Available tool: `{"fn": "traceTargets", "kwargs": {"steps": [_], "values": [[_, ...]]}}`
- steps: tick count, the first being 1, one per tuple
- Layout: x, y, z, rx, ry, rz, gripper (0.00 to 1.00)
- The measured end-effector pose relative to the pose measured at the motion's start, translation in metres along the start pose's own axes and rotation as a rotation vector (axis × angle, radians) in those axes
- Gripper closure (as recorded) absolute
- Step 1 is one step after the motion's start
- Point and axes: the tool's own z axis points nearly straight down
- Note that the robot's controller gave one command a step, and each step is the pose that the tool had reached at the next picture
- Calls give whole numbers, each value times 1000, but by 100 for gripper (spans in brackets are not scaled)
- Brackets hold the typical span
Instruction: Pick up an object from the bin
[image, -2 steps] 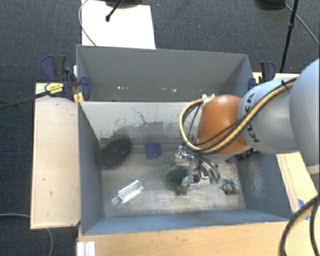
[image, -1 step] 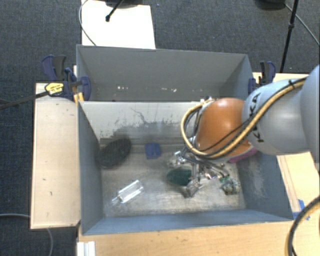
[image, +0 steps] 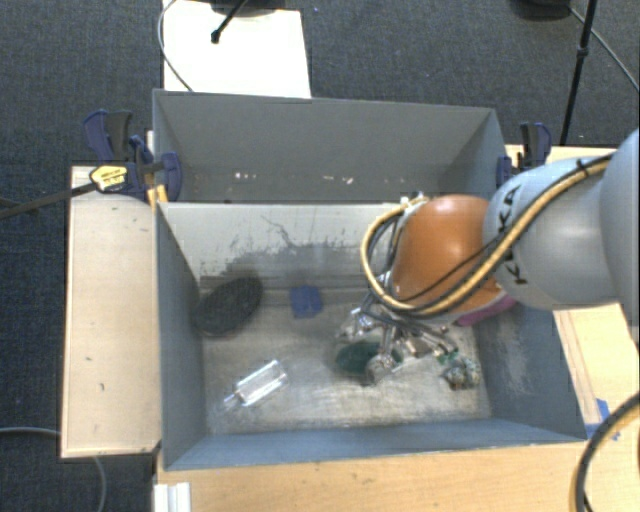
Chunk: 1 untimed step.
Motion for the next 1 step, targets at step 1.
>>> {"fn": "traceTargets", "kwargs": {"steps": [1], "values": [[6, -19, -183, 0, 4, -226, 100]]}}
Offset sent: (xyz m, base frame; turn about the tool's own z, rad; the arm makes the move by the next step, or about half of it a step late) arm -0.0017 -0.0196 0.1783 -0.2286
